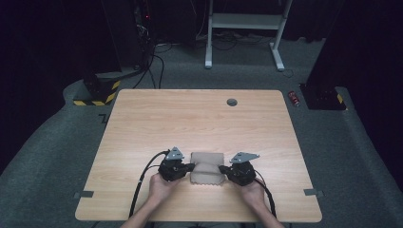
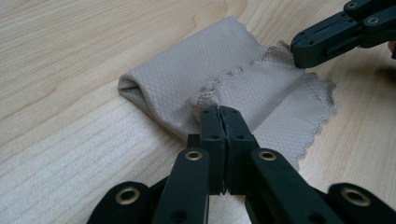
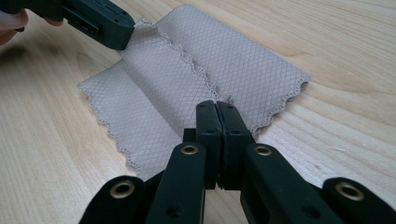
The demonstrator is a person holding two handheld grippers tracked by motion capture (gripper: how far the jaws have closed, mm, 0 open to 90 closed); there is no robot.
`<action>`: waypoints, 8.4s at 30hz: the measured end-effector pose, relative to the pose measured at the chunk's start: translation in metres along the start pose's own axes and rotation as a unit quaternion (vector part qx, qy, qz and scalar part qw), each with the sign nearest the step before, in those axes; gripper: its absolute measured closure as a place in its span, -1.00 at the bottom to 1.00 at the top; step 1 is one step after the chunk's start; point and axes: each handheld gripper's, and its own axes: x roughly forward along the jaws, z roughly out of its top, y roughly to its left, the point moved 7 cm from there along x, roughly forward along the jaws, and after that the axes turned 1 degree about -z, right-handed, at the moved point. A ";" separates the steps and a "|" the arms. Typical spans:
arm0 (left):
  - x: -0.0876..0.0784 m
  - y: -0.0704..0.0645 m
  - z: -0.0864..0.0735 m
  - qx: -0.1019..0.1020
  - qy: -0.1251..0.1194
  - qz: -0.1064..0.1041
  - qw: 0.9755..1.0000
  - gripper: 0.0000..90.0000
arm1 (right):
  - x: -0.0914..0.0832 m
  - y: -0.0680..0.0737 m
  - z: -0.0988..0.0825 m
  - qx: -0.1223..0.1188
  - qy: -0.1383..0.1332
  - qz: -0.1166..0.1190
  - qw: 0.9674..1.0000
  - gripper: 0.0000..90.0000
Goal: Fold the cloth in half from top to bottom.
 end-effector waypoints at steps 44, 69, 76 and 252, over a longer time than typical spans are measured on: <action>-0.001 -0.003 0.010 -0.032 -0.002 0.007 0.999 0.43 | -0.007 0.016 -0.015 -0.029 0.006 0.021 0.999 0.97; -0.020 -0.040 -0.029 -0.001 0.017 -0.048 0.999 0.79 | -0.029 0.018 -0.023 -0.008 -0.012 0.046 0.999 0.68; -0.037 -0.035 -0.012 -0.002 -0.022 -0.037 0.999 0.60 | -0.043 0.020 -0.012 -0.006 -0.038 0.046 0.998 0.68; -0.074 0.053 -0.020 -0.086 -0.078 0.123 0.986 -0.08 | -0.071 -0.066 -0.012 0.084 -0.080 -0.127 0.985 0.44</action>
